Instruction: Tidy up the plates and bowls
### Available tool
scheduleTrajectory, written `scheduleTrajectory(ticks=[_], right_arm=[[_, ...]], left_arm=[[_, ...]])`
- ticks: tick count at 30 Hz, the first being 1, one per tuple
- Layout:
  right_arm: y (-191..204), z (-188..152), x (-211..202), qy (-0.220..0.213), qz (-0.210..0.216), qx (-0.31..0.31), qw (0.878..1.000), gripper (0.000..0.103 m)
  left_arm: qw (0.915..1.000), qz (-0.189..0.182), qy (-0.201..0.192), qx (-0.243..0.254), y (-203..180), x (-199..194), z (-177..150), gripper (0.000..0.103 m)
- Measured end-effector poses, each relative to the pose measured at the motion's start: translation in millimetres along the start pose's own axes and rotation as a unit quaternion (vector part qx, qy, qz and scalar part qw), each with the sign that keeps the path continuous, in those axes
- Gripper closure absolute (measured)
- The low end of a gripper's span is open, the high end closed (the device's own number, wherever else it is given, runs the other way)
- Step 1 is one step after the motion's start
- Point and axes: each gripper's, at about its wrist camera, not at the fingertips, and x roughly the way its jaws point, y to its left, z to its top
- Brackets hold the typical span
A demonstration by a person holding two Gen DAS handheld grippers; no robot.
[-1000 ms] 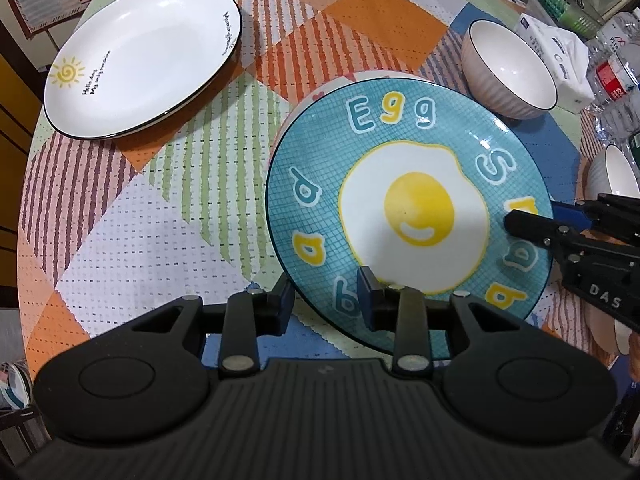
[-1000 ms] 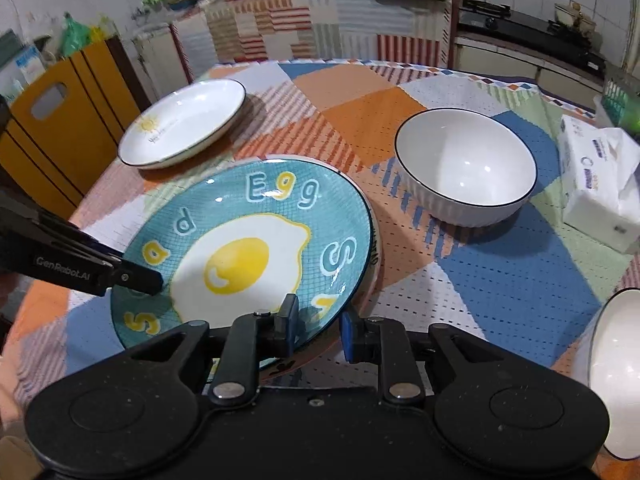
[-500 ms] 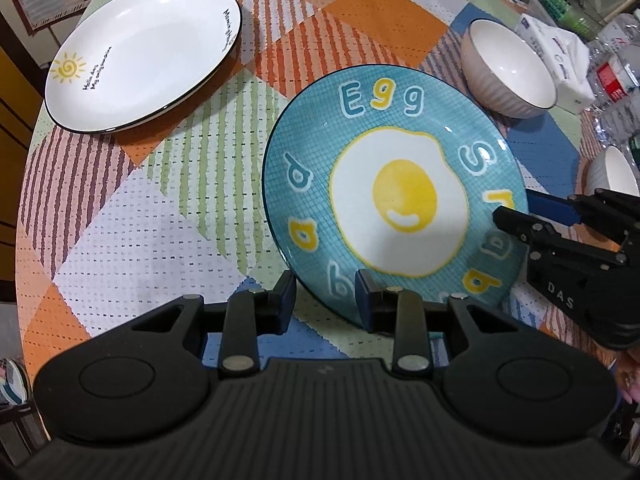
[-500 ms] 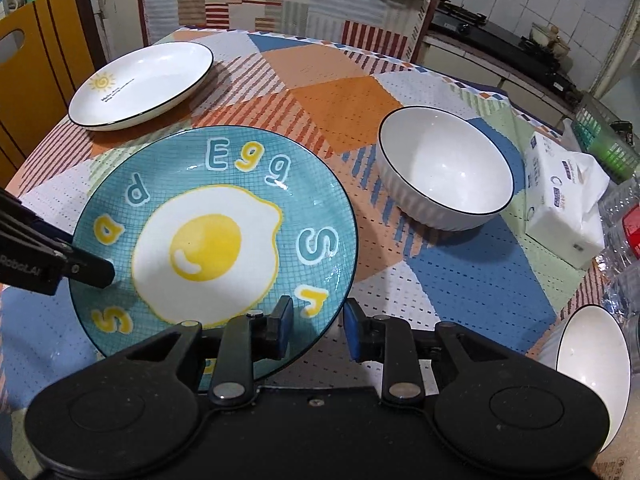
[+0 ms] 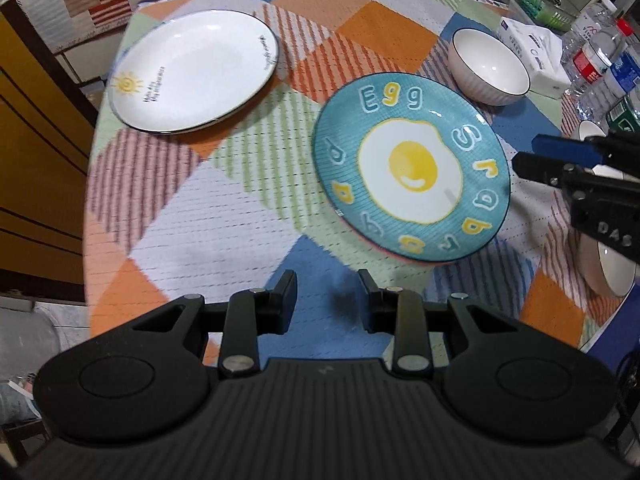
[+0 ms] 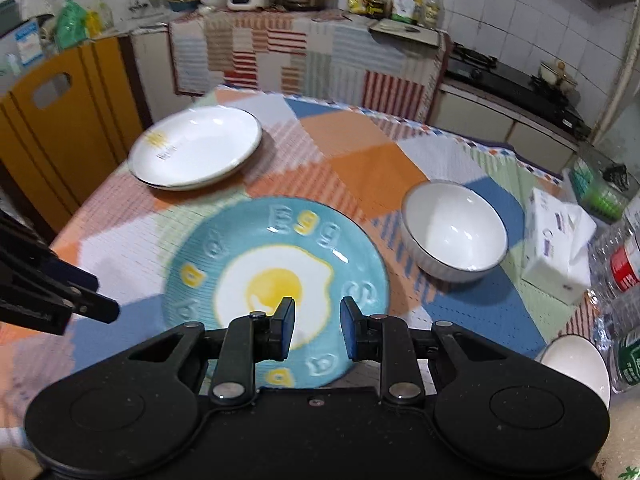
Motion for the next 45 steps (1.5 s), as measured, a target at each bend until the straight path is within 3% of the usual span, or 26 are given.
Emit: scheduleTrajectory(ticks=[5,12,18,23,26,32,36,39,45], right_arm=[[17.8,15.7,-18.8,-0.011,0.033,-0.031,0.999,0.067],[43.4,61.7,-44.1,-0.042,0.055,-0.122,0.99,0.052],[54.0,103.6,-50.5,-0.073,0.093,-0.155,0.981,0.035],[62.6,124.3,-39.8,-0.095,0.13,-0.177,0.971,0.031],[63.4,133.7,-27.2,-0.11,0.15,-0.179,0.966,0.028],[53.7,152.7,23.9,-0.087,0.169,-0.133,0.973,0.024],[33.3,157.7,78.4,-0.035,0.191,-0.038,0.98,0.024],[17.7,154.8,119.0,0.003,0.219,0.046,0.975,0.026],[7.1,139.5,174.6,0.042,0.245,0.141,0.958,0.027]], left_arm=[[0.9999,0.006,-0.012,-0.002,20.1,-22.8,-3.5,0.073],[0.9971,0.054,-0.048,0.026,45.9,-52.4,2.2,0.07],[0.9915,0.084,-0.083,0.055,66.0,-67.4,15.7,0.058],[0.9914,0.078,-0.09,0.054,84.4,-69.6,30.5,0.048],[0.991,0.072,-0.099,0.053,95.3,-70.0,40.0,0.035],[0.9892,0.054,-0.122,0.06,119.3,-56.4,57.4,0.032],[0.99,0.048,-0.127,0.038,140.4,-32.4,70.3,0.032],[0.993,0.047,-0.106,0.021,155.2,-9.9,82.0,0.032],[0.9917,0.041,-0.12,-0.018,180.8,26.9,95.4,0.032]])
